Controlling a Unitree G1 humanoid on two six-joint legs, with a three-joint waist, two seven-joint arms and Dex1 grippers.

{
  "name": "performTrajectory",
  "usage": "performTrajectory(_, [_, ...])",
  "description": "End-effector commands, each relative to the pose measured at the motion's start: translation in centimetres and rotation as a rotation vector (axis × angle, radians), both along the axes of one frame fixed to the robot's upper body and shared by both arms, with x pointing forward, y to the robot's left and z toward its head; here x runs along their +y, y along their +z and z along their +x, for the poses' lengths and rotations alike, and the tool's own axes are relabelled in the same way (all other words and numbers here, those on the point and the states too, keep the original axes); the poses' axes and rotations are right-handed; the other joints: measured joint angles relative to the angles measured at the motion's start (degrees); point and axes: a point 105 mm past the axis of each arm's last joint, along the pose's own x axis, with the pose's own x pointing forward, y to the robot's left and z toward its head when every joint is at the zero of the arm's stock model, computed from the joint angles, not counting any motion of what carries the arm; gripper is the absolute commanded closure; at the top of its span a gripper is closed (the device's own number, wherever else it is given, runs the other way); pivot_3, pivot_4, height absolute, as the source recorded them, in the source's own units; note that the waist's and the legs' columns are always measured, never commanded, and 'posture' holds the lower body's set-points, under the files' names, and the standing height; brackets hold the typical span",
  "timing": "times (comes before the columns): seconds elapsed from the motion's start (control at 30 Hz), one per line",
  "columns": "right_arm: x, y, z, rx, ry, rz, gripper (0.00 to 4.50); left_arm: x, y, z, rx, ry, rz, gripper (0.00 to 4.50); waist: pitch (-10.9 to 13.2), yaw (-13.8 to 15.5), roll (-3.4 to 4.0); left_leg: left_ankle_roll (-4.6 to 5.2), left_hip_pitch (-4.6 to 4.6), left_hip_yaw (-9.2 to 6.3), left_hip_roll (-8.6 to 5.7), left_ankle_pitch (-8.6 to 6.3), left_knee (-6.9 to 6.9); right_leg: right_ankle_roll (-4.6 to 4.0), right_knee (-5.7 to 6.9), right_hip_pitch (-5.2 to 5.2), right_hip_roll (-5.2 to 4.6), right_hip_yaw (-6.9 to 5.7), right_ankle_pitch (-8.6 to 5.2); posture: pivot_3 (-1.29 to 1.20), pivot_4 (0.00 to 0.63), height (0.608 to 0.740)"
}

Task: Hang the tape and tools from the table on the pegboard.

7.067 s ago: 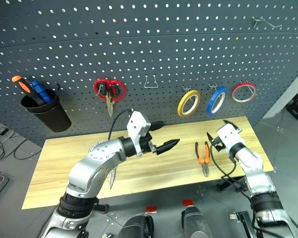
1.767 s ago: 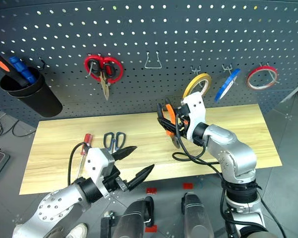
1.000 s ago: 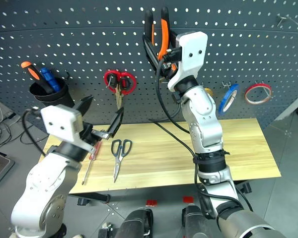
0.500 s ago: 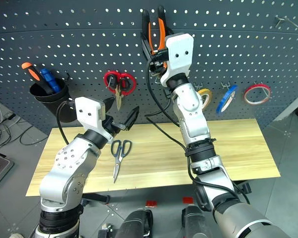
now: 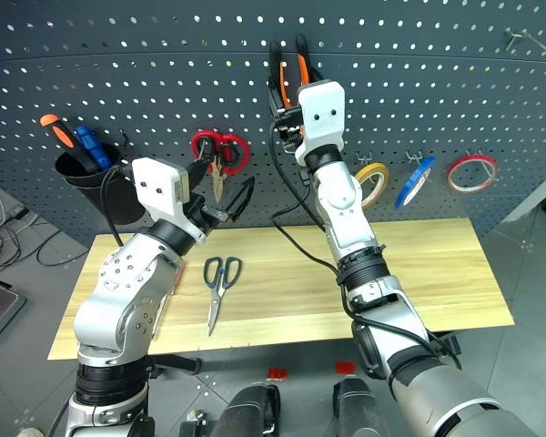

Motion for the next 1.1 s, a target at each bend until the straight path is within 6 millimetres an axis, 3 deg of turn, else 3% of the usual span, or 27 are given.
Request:
performTrajectory(0.03, [0.1, 2.1, -0.8, -0.087, -0.004, 0.021, 1.48, -0.5, 1.2, -0.5, -0.058, -0.024, 0.000, 0.00, 0.0, 0.0, 0.01, 0.00, 0.00, 0.00, 0.00, 0.00, 0.00, 0.00, 0.00, 0.00, -0.01, 0.00, 0.00, -0.04, 0.202, 0.740])
performTrajectory(0.23, [-0.5, 1.3, 0.0, -0.053, -0.036, 0.014, 1.48, -0.4, 1.5, -0.4, -0.062, -0.023, 0.007, 0.00, 0.0, 0.0, 0.01, 0.00, 0.01, -0.02, 0.00, 0.00, 0.02, 0.00, 0.00, 0.02, -0.03, 0.00, 0.00, -0.03, 0.206, 0.740])
performTrajectory(0.4, [-0.7, 1.3, 0.1, -0.045, -0.039, 0.021, 0.01, -0.3, 1.6, -0.4, -0.063, -0.023, 0.011, 0.00, 0.0, 0.1, 0.01, 0.00, 0.06, -0.04, 0.00, 0.00, 0.04, 0.00, 0.00, 0.10, -0.03, -0.01, 0.00, -0.04, 0.209, 0.740])
performTrajectory(0.8, [-1.3, 1.4, -0.3, -0.048, -0.027, 0.033, 0.01, -0.6, 1.4, -0.4, -0.058, -0.037, 0.010, 0.00, 0.0, 0.2, 0.01, 0.01, 0.11, -0.02, 0.00, 0.00, 0.07, 0.00, 0.03, 0.12, -0.04, 0.02, 0.00, -0.06, 0.216, 0.740])
performTrajectory(1.1, [-1.2, 1.2, -3.5, 0.035, 0.206, 0.045, 0.01, -0.3, 0.5, -1.2, -0.026, -0.051, 0.018, 0.00, 0.0, 0.0, 0.02, 0.02, 0.10, -0.04, 0.03, 0.00, 0.00, 0.00, 0.00, 0.13, -0.06, 0.04, 0.00, -0.08, 0.220, 0.740])
